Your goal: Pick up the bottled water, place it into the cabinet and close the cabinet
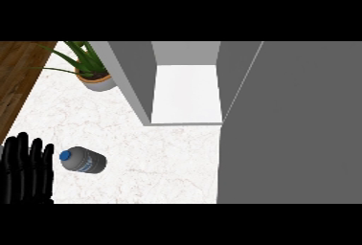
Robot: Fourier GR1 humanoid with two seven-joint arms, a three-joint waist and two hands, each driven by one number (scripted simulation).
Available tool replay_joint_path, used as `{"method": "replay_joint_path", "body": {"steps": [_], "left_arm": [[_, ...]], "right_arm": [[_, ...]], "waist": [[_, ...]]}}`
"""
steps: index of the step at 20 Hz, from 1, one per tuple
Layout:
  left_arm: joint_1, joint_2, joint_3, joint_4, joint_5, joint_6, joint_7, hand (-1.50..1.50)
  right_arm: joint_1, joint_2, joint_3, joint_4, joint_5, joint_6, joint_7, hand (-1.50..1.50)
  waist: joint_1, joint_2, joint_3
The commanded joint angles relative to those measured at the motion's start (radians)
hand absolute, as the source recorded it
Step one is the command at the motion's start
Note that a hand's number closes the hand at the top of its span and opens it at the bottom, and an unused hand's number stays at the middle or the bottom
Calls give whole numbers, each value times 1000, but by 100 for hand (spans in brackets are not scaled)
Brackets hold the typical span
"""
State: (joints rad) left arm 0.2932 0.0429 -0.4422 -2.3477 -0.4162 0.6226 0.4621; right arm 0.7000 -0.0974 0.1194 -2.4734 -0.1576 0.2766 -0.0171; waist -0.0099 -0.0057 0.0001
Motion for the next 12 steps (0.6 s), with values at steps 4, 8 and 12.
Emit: {"method": "replay_joint_path", "body": {"steps": [4, 8, 12], "left_arm": [[40, 10, 100, 74, 112, 20, -116, -150], [17, 9, 188, 126, 215, 5, -143, -150], [2, -8, 255, 231, 292, -3, -234, -150]], "right_arm": [[136, -18, -40, -190, -82, 35, 16, -150], [207, -13, -57, -157, -92, 90, -87, -150], [225, -7, -20, -215, -66, 85, -49, -150]], "waist": [[-2, 2, -2], [-10, 1, -1], [-8, 3, -2]]}}
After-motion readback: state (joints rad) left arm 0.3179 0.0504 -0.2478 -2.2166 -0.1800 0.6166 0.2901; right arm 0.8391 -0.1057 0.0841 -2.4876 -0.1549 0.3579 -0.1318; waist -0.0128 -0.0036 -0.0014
